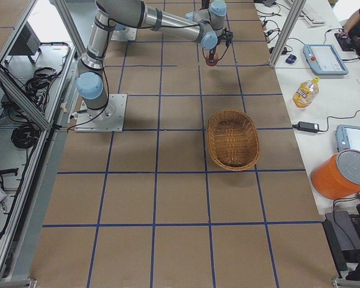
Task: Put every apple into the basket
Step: 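Grasp the dark apple with the left gripper while the right grasps the red apple, then drop the red apple in the basket with right while left sets dark apple down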
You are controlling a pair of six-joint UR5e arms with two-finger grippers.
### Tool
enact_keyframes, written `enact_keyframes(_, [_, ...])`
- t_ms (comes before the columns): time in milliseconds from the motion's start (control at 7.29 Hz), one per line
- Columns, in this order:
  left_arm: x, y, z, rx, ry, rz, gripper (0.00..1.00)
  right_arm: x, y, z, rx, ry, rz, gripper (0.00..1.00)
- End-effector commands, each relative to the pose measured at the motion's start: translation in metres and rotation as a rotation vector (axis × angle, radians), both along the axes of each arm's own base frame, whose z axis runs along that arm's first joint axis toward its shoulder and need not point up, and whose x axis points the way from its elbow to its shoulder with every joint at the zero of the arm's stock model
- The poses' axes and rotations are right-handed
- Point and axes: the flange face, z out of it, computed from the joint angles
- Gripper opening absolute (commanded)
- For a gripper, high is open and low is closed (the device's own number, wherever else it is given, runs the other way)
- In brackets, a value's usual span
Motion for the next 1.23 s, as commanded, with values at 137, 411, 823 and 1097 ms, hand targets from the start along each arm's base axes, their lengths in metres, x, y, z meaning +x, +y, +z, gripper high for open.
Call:
enact_keyframes(137, [-0.171,-0.008,-0.043,-0.092,0.036,0.085,0.2,-0.238,-0.022,0.08,0.11,0.065,0.04,0.0])
enact_keyframes(411, [-0.282,0.022,-0.077,-0.111,0.031,0.061,0.2,-0.364,-0.026,0.054,0.127,0.04,0.062,0.0])
enact_keyframes(823, [-0.315,0.038,-0.075,-0.12,0.036,0.024,0.99,-0.428,-0.055,-0.003,0.047,0.077,0.037,0.0])
enact_keyframes(1097, [-0.27,0.015,-0.041,-0.165,0.055,0.06,1.0,-0.455,-0.058,-0.031,0.07,0.12,0.017,0.0])
